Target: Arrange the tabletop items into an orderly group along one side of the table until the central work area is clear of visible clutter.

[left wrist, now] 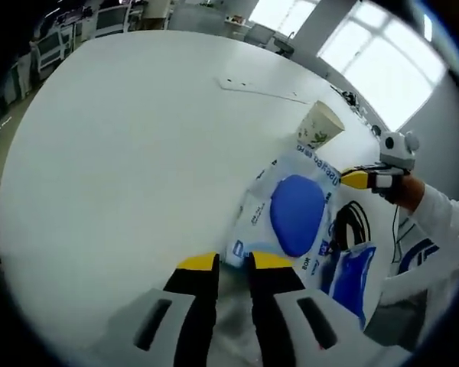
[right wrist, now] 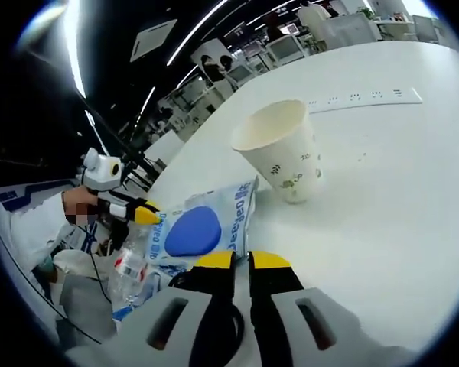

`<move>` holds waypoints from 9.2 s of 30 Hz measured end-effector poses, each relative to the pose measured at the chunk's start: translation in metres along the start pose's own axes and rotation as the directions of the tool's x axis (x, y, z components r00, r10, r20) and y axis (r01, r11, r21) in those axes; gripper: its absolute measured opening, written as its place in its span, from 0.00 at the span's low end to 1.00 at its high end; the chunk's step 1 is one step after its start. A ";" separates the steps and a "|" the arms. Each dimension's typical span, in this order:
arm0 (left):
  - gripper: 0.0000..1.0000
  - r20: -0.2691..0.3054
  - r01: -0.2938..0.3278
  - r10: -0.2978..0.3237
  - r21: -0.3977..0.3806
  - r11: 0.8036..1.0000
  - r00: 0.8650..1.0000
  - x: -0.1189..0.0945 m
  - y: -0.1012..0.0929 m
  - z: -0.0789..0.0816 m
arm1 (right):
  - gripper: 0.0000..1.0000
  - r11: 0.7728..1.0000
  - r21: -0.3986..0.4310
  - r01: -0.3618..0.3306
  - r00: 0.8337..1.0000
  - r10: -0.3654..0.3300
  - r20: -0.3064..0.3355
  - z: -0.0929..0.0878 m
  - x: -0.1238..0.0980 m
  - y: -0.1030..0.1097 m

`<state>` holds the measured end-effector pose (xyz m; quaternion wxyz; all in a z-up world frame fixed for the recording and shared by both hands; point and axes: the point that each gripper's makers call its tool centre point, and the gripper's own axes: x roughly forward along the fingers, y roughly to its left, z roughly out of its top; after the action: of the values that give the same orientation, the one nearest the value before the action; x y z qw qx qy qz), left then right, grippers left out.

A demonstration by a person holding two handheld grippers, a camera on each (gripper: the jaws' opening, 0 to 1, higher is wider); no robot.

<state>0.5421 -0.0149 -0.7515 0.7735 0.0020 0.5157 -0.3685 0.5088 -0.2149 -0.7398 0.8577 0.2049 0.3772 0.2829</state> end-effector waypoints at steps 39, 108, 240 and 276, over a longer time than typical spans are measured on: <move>0.00 -0.010 0.025 -0.026 -0.086 0.996 1.000 0.006 0.005 0.001 | 0.00 0.993 0.116 0.014 1.000 -0.016 0.010 -0.003 0.003 -0.004; 0.00 0.250 0.055 -0.017 -0.145 0.988 0.968 -0.056 -0.020 0.054 | 0.00 0.994 0.052 -0.096 0.983 0.086 0.162 0.062 -0.033 0.054; 0.00 -0.108 0.219 -0.192 0.373 0.902 0.975 0.151 -0.206 0.228 | 0.00 0.942 0.299 0.151 0.850 -0.278 0.446 0.084 -0.209 -0.157; 0.00 -0.243 0.220 -0.134 0.374 0.901 0.961 0.182 -0.176 0.223 | 0.00 0.931 0.329 0.156 0.878 -0.283 0.387 0.071 -0.178 -0.189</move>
<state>0.6545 -0.3317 -0.7265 0.6609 0.1509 0.5074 -0.5320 0.5260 -0.4811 -0.7072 0.9069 0.3400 0.2380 0.0728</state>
